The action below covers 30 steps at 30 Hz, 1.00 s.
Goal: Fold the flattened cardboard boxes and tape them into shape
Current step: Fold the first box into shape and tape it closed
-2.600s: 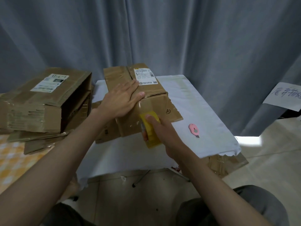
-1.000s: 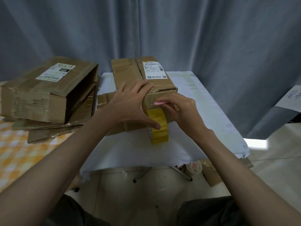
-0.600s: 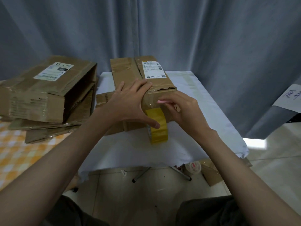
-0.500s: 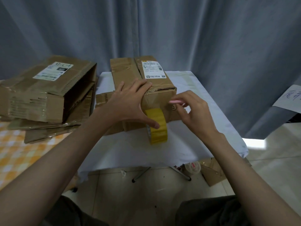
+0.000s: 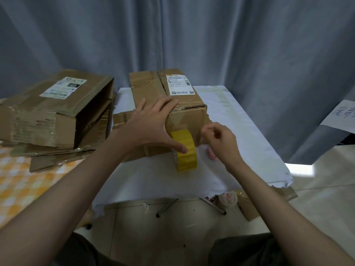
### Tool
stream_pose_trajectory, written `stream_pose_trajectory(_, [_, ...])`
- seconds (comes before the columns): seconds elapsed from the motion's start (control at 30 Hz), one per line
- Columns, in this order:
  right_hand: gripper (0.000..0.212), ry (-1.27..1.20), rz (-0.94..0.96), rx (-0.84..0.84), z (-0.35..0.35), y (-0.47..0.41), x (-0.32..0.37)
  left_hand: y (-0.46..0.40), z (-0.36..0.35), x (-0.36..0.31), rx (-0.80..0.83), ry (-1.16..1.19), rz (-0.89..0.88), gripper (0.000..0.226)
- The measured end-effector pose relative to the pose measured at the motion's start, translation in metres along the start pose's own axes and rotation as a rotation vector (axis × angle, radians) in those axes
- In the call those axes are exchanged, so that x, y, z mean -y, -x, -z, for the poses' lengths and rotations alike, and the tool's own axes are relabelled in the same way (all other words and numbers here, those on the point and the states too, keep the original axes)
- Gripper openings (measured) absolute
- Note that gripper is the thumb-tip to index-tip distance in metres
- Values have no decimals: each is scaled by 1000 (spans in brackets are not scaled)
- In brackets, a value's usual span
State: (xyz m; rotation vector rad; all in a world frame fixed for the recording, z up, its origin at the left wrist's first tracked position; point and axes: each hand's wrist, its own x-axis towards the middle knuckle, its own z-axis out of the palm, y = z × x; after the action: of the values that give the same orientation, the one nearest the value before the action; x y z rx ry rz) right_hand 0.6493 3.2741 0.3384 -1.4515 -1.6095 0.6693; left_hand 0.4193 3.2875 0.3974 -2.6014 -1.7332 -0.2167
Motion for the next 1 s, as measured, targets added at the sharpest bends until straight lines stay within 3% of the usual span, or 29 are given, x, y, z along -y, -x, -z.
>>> stream_pose_trajectory(0.07, [13, -332, -158, 153, -7, 3, 29, -1, 0, 0, 12, 2, 0, 150])
stream_pose_trajectory(0.13, [18, -403, -279, 289, -11, 4, 45, -1, -2, 1, 10, 1, -1, 150])
stream_pose_trajectory(0.33, [18, -539, -485, 311, -21, -2, 56, 0, -3, 1, 10, -30, -18, 144])
stream_pose_trajectory(0.53, [13, -546, -579, 328, -28, 0, 52, -19, 8, 8, -150, -42, -46, 79])
stream_pose_trajectory(0.7, [20, -523, -551, 313, -25, 7, 40, -28, -1, 15, -214, -13, -139, 53])
stream_pose_trajectory(0.87, [5, -535, -404, 277, -7, 13, 26, -26, -5, 19, -83, 1, -157, 83])
stream_pose_trajectory(1.0, [7, -491, -307, 229, -1, 17, 20, -27, -1, 13, -31, -20, -106, 77])
